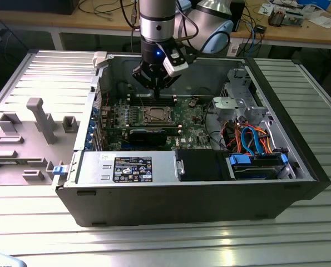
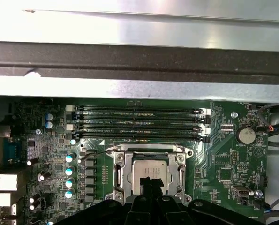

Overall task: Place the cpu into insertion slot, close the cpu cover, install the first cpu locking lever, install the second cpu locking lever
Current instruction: 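Install the first cpu locking lever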

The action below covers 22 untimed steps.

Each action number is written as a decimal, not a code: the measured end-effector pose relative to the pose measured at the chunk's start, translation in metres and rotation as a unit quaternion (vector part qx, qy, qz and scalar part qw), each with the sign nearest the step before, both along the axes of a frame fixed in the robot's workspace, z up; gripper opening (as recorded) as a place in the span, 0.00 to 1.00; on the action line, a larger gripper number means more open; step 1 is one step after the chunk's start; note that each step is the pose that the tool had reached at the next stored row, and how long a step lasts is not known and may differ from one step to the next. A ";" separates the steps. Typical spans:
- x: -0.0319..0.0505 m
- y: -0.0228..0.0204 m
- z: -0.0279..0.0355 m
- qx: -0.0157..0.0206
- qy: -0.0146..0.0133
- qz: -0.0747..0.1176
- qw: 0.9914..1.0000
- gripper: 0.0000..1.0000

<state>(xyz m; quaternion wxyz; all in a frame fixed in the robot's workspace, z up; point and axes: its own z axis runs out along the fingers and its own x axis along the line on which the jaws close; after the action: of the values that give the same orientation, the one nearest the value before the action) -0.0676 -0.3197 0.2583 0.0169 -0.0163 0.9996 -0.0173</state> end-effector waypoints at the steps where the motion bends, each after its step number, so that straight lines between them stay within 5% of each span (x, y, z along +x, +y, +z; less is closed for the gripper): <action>1: 0.0000 0.0001 0.0002 0.000 0.000 0.000 1.000 0.11; 22: 0.0000 0.0025 0.0079 0.000 0.000 0.000 1.000 0.11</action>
<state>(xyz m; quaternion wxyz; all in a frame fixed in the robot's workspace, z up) -0.0676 -0.3172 0.2662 0.0169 -0.0163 0.9996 -0.0176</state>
